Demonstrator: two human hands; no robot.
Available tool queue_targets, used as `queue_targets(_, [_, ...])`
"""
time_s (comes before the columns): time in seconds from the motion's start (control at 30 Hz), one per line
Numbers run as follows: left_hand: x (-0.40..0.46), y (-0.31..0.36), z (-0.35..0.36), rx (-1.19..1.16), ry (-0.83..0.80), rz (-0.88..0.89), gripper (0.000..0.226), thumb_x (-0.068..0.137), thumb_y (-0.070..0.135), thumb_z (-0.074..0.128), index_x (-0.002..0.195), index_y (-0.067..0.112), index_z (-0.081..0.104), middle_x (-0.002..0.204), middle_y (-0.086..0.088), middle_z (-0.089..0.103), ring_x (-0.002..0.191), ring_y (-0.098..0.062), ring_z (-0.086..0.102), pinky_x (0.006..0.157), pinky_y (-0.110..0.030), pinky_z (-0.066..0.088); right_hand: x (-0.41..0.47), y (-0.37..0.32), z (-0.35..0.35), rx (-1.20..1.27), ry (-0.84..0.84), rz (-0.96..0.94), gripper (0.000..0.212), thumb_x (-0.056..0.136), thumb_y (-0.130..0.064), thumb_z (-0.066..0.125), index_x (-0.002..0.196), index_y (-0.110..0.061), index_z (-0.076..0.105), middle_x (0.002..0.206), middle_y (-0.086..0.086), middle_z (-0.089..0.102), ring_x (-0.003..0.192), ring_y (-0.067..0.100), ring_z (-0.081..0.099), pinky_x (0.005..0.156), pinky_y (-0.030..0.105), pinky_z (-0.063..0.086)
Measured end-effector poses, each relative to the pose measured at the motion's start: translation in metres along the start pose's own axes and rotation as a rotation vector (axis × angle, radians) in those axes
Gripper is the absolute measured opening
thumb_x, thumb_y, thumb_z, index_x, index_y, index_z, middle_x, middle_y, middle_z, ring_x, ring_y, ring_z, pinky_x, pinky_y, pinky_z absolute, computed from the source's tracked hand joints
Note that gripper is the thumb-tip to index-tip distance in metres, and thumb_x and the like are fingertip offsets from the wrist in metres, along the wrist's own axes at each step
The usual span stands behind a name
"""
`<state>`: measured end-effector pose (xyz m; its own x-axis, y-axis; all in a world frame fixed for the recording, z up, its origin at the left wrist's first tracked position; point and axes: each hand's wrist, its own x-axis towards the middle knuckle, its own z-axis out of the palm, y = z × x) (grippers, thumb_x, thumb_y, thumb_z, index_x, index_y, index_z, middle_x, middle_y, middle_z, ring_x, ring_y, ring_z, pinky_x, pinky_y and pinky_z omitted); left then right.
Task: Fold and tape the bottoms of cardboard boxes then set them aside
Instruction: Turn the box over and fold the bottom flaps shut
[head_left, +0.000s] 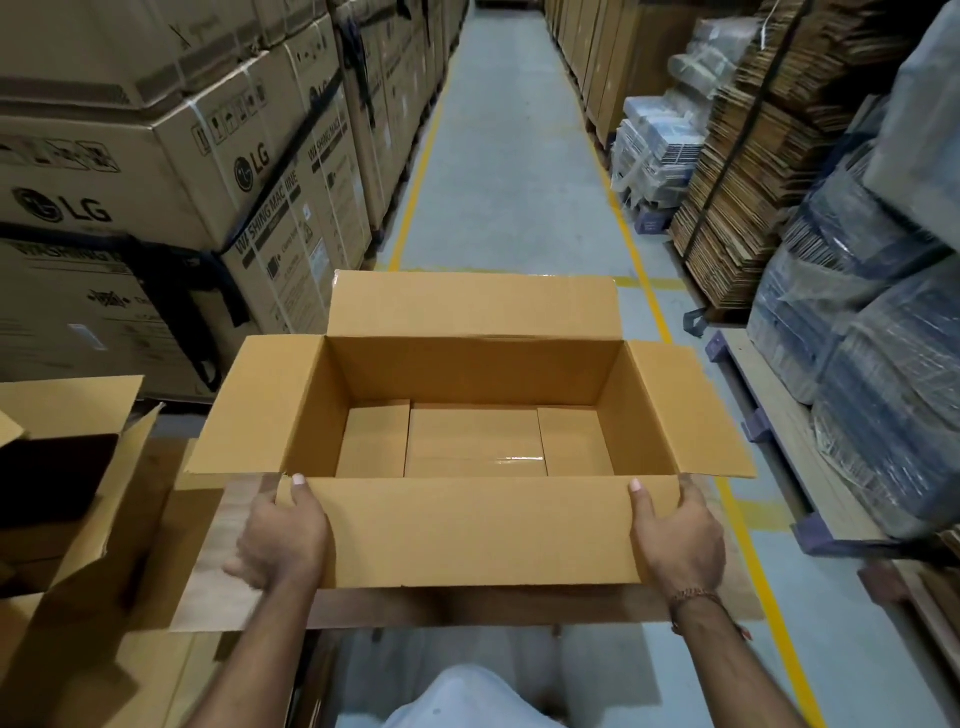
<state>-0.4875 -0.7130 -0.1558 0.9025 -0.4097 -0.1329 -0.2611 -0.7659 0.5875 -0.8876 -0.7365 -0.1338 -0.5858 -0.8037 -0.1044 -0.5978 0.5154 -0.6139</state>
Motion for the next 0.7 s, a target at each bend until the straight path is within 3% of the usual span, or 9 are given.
queue_targets(0.07, [0.0, 0.011, -0.01, -0.038, -0.013, 0.069, 0.049, 0.1, 0.056, 0.053, 0.119, 0.013, 0.067, 0.112, -0.017, 0.069, 0.111, -0.042, 0.061, 0.106, -0.058, 0.039, 0.002, -0.013, -0.009, 0.03, 0.03, -0.014, 0.06, 0.091, -0.061, 0.065, 0.134, -0.02, 0.059, 0.124, 0.01, 0.069, 0.114, 0.039, 0.062, 0.089, 0.046, 0.053])
queue_targets(0.17, [0.005, 0.041, -0.035, -0.113, -0.041, 0.183, 0.043, 0.101, 0.051, 0.056, 0.122, 0.015, 0.067, 0.112, -0.015, 0.069, 0.111, -0.043, 0.061, 0.101, -0.055, 0.043, 0.021, -0.033, -0.031, 0.066, -0.003, -0.047, 0.071, 0.089, -0.061, 0.069, 0.142, -0.014, 0.06, 0.135, 0.013, 0.066, 0.124, 0.039, 0.058, 0.099, 0.047, 0.049])
queue_targets(0.3, [0.021, 0.086, -0.068, -0.204, -0.085, 0.318, 0.047, 0.103, 0.048, 0.057, 0.128, 0.009, 0.067, 0.121, -0.014, 0.068, 0.118, -0.042, 0.06, 0.1, -0.054, 0.048, 0.064, -0.055, -0.064, 0.235, -0.234, -0.102, 0.092, 0.075, -0.073, 0.077, 0.137, -0.007, 0.065, 0.137, 0.009, 0.066, 0.124, 0.029, 0.062, 0.105, 0.043, 0.051])
queue_targets(0.37, [0.029, 0.106, -0.08, -0.183, -0.112, 0.359, 0.053, 0.104, 0.045, 0.058, 0.14, 0.006, 0.062, 0.135, -0.019, 0.065, 0.126, -0.042, 0.057, 0.103, -0.052, 0.047, 0.075, -0.069, -0.08, 0.464, -0.36, -0.066, 0.089, 0.07, -0.07, 0.08, 0.133, -0.008, 0.068, 0.135, 0.005, 0.068, 0.117, 0.018, 0.068, 0.095, 0.034, 0.057])
queue_targets(0.43, [0.039, 0.123, -0.089, -0.174, -0.149, 0.391, 0.053, 0.104, 0.045, 0.06, 0.141, 0.008, 0.063, 0.136, -0.018, 0.066, 0.125, -0.04, 0.059, 0.101, -0.05, 0.049, 0.076, -0.082, -0.094, 0.66, -0.484, -0.042, 0.082, 0.078, -0.074, 0.071, 0.129, -0.01, 0.071, 0.125, 0.001, 0.071, 0.1, 0.008, 0.072, 0.083, 0.029, 0.055])
queue_targets(0.5, [0.047, 0.137, -0.099, -0.184, -0.171, 0.418, 0.049, 0.102, 0.046, 0.062, 0.136, 0.012, 0.067, 0.13, -0.016, 0.068, 0.119, -0.038, 0.062, 0.098, -0.049, 0.053, 0.074, -0.09, -0.1, 0.823, -0.551, -0.008, 0.086, 0.085, -0.086, 0.041, 0.118, -0.014, 0.075, 0.103, 0.003, 0.075, 0.087, 0.011, 0.07, 0.081, 0.035, 0.048])
queue_targets(0.53, [0.05, 0.143, -0.102, -0.192, -0.163, 0.432, 0.048, 0.101, 0.047, 0.063, 0.134, 0.013, 0.067, 0.13, -0.014, 0.068, 0.118, -0.037, 0.062, 0.097, -0.048, 0.053, 0.073, -0.09, -0.098, 0.933, -0.56, 0.014, 0.094, 0.082, -0.09, 0.031, 0.115, -0.015, 0.077, 0.1, 0.005, 0.075, 0.09, 0.016, 0.068, 0.089, 0.038, 0.048])
queue_targets(0.6, [0.057, 0.154, -0.105, -0.222, -0.117, 0.464, 0.049, 0.1, 0.047, 0.064, 0.136, 0.014, 0.065, 0.133, -0.012, 0.064, 0.121, -0.035, 0.059, 0.095, -0.047, 0.051, 0.075, -0.086, -0.084, 1.113, -0.534, 0.058, 0.107, 0.069, -0.097, 0.025, 0.118, -0.018, 0.079, 0.112, 0.009, 0.074, 0.11, 0.022, 0.063, 0.109, 0.052, 0.041])
queue_targets(0.7, [0.063, 0.165, -0.101, -0.414, -0.036, 0.502, 0.053, 0.101, 0.056, 0.056, 0.137, 0.017, 0.062, 0.129, -0.007, 0.063, 0.112, -0.022, 0.06, 0.088, -0.041, 0.051, 0.084, -0.078, -0.053, 1.177, -0.464, 0.037, 0.116, 0.064, -0.098, 0.025, 0.137, -0.019, 0.068, 0.136, 0.003, 0.067, 0.133, 0.019, 0.055, 0.111, 0.057, 0.04])
